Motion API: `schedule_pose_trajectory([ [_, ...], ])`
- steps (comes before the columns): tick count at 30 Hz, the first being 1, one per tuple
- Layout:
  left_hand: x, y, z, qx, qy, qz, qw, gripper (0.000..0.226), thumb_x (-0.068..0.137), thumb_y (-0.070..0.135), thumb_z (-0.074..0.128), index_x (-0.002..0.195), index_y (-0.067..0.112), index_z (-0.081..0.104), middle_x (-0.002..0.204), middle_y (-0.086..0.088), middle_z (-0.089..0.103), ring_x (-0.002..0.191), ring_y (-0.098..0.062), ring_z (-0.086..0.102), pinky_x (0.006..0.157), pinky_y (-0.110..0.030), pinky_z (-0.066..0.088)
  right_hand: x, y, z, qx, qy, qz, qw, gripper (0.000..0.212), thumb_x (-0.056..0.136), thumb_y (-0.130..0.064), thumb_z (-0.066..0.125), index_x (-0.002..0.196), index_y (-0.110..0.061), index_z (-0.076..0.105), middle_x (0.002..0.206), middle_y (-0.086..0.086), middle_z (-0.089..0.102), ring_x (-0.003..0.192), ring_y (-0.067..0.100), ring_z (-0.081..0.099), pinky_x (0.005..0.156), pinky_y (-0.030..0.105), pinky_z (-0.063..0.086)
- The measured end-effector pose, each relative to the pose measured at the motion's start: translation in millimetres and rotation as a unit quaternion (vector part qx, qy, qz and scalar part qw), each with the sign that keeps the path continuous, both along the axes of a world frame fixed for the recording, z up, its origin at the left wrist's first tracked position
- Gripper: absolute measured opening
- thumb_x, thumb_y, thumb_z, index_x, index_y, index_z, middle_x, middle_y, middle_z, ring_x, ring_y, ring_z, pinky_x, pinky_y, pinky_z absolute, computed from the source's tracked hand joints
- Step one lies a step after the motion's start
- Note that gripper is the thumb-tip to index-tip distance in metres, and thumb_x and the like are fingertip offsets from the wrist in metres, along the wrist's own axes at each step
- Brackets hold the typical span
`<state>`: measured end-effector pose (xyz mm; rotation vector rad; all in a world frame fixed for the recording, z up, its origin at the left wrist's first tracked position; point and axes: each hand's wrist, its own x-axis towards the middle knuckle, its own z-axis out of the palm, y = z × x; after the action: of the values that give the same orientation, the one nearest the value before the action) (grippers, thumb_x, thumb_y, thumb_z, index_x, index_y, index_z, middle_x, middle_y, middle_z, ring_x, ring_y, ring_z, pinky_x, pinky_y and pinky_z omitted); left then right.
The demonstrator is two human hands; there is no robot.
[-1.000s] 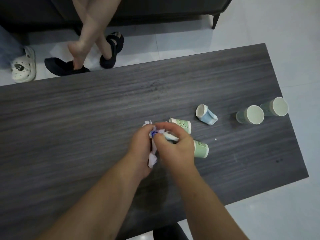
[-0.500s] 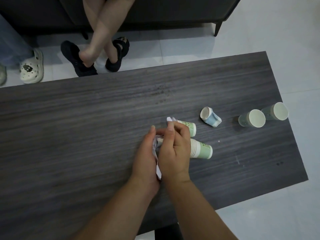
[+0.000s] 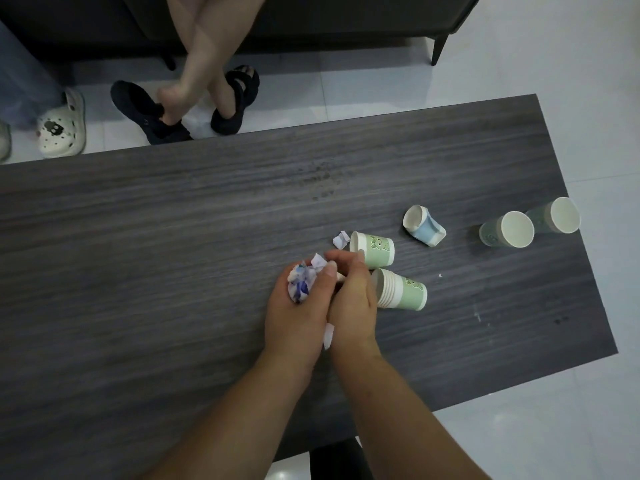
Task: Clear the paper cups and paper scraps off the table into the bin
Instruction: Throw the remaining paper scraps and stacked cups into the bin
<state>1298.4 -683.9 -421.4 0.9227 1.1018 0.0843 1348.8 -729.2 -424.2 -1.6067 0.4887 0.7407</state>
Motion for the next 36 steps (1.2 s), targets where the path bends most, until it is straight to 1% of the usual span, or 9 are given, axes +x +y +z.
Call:
schedule_pose_trajectory([
  [3,-2,9,-7,-0.045,0.042,0.034,0.998,0.052,0.064,0.064,0.081,0.11,0.041,0.077,0.109,0.007,0.083,0.104,-0.016,0.08,0.092,-0.045,0.064,16,-6,-1,-0.065,-0.133,0.096,0.984,0.031,0.097,-0.044,0.044,0.108,-0.038,0.073,0.118,-0.014,0.07,0.117,0.007,0.064,0.108,0.043,0.051],
  [6,-11,29,-17,-0.064,0.078,0.07,0.992,0.035,0.085,0.049,0.086,0.114,0.032,0.075,0.106,-0.002,0.084,0.101,-0.025,0.081,0.085,-0.044,0.065,56,-21,-9,-0.24,-0.314,0.25,0.884,0.039,0.089,-0.034,0.054,0.125,-0.032,0.07,0.126,-0.007,0.061,0.122,0.018,0.056,0.107,0.047,0.047],
  [11,-37,59,-27,-0.092,0.093,0.102,0.986,0.037,0.099,0.041,0.076,0.124,0.014,0.071,0.113,-0.015,0.081,0.09,-0.024,0.081,0.064,-0.033,0.062,109,-30,-44,-0.421,-0.174,0.555,0.696,0.104,0.07,-0.064,0.079,0.158,-0.048,0.027,0.168,0.005,0.026,0.153,0.034,0.028,0.118,0.057,0.034],
  [14,-55,69,-26,-0.106,0.087,0.103,0.985,0.038,0.1,0.041,0.074,0.124,0.012,0.071,0.106,-0.013,0.081,0.081,-0.02,0.082,0.063,-0.033,0.062,113,-35,-65,-0.444,-0.19,0.587,0.65,0.103,0.066,-0.057,0.088,0.153,-0.045,0.035,0.16,0.002,0.033,0.142,0.034,0.04,0.109,0.053,0.042],
  [19,-97,85,-27,-0.11,0.087,0.105,0.985,0.033,0.101,0.04,0.072,0.119,0.013,0.071,0.092,-0.008,0.083,0.077,-0.018,0.082,0.063,-0.032,0.065,119,-34,-62,-0.457,-0.249,0.501,0.692,0.078,0.07,-0.08,0.072,0.126,-0.028,0.059,0.119,0.003,0.065,0.115,0.031,0.06,0.095,0.049,0.054],
  [22,-126,100,-27,-0.119,0.095,0.131,0.98,0.032,0.101,0.038,0.072,0.117,0.011,0.071,0.097,-0.014,0.08,0.076,-0.021,0.08,0.061,-0.033,0.065,115,-34,-37,-0.412,-0.257,0.387,0.784,0.082,0.063,-0.095,0.066,0.108,-0.027,0.062,0.103,-0.005,0.068,0.103,0.022,0.065,0.085,0.045,0.057],
  [26,-151,117,-23,-0.156,0.087,0.189,0.966,0.031,0.105,0.038,0.068,0.113,0.008,0.068,0.091,-0.018,0.071,0.066,-0.021,0.069,0.042,-0.023,0.05,80,-28,4,-0.285,-0.241,0.295,0.879,0.079,0.046,-0.097,0.077,0.095,-0.037,0.061,0.093,-0.022,0.07,0.087,-0.003,0.067,0.065,0.018,0.049],
  [30,-152,120,-8,-0.192,0.03,0.2,0.96,0.031,0.107,0.04,0.062,0.094,0.011,0.064,0.072,-0.01,0.066,0.057,-0.017,0.058,0.04,-0.022,0.035,14,-15,16,-0.214,-0.184,0.334,0.899,0.093,0.034,-0.092,0.086,0.108,-0.041,0.062,0.095,-0.016,0.074,0.085,0.007,0.072,0.068,0.028,0.061],
  [36,-162,139,19,-0.202,-0.001,0.158,0.967,0.041,0.098,0.046,0.074,0.111,0.008,0.067,0.084,-0.013,0.072,0.067,-0.019,0.07,0.047,-0.028,0.05,-75,32,46,-0.087,-0.152,0.351,0.92,0.072,0.054,-0.085,0.085,0.11,-0.044,0.065,0.103,-0.022,0.074,0.092,-0.002,0.071,0.07,0.012,0.054],
])
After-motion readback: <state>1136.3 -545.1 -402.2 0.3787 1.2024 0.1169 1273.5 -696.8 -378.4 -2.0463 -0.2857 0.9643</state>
